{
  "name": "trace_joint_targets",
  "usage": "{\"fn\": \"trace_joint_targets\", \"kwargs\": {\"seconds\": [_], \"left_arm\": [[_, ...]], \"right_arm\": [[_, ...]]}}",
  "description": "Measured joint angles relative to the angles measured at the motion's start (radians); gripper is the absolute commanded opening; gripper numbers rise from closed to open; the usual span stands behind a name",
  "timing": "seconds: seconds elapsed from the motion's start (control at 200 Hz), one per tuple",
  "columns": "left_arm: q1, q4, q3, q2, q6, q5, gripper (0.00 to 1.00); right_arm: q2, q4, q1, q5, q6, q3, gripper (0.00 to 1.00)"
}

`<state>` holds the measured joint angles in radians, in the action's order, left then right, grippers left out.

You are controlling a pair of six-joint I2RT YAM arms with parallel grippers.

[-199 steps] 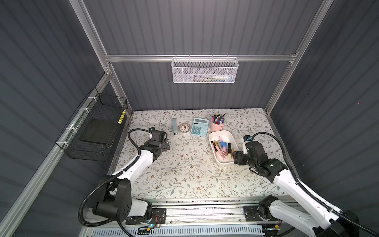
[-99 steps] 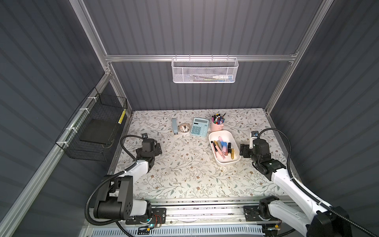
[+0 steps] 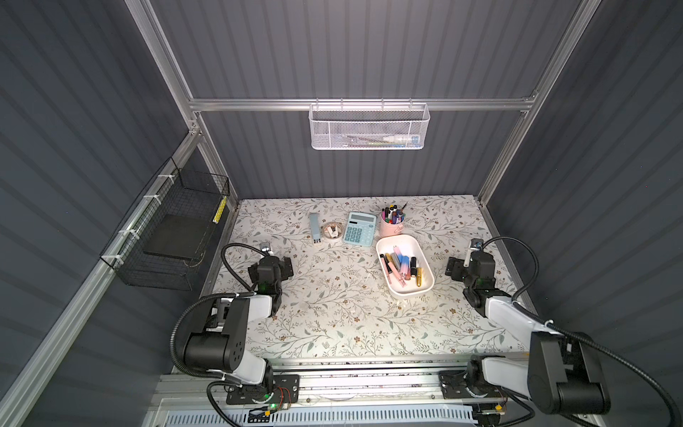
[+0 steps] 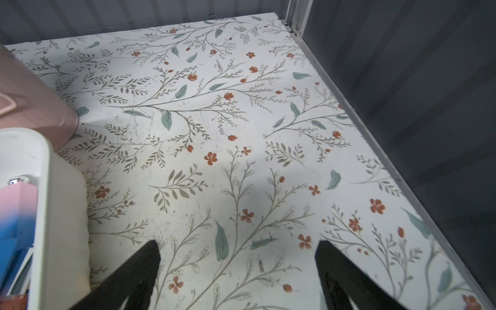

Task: Put the lipstick into the storage box
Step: Reset both arms

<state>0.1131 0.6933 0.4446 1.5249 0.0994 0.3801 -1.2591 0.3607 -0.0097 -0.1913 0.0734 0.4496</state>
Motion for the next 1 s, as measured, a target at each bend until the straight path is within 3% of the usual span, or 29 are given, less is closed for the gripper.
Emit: {"fn": "trace_joint_targets", "kwargs": {"seconds": [0.175, 0.28, 0.6, 1.001], "left_arm": [[-0.001, 0.193, -0.087, 0.016, -0.034, -0.007, 1.00], [-0.001, 0.337, -0.105, 0.151, -0.069, -0.035, 1.00], [-0.002, 0.256, 0.009, 0.199, -0.097, -0.072, 1.00], [-0.002, 0.251, 0.009, 0.199, -0.097, -0.072, 1.00]], "right_arm": [[-0.029, 0.245, 0.000, 0.087, -0.035, -0.095, 0.95], [-0.109, 0.378, 0.000, 0.133, -0.055, -0.107, 0.96], [-0.172, 0.623, 0.006, 0.193, -0.085, -0.195, 0.99], [-0.177, 0.608, -0.004, 0.153, -0.068, -0.154, 0.99]]}}
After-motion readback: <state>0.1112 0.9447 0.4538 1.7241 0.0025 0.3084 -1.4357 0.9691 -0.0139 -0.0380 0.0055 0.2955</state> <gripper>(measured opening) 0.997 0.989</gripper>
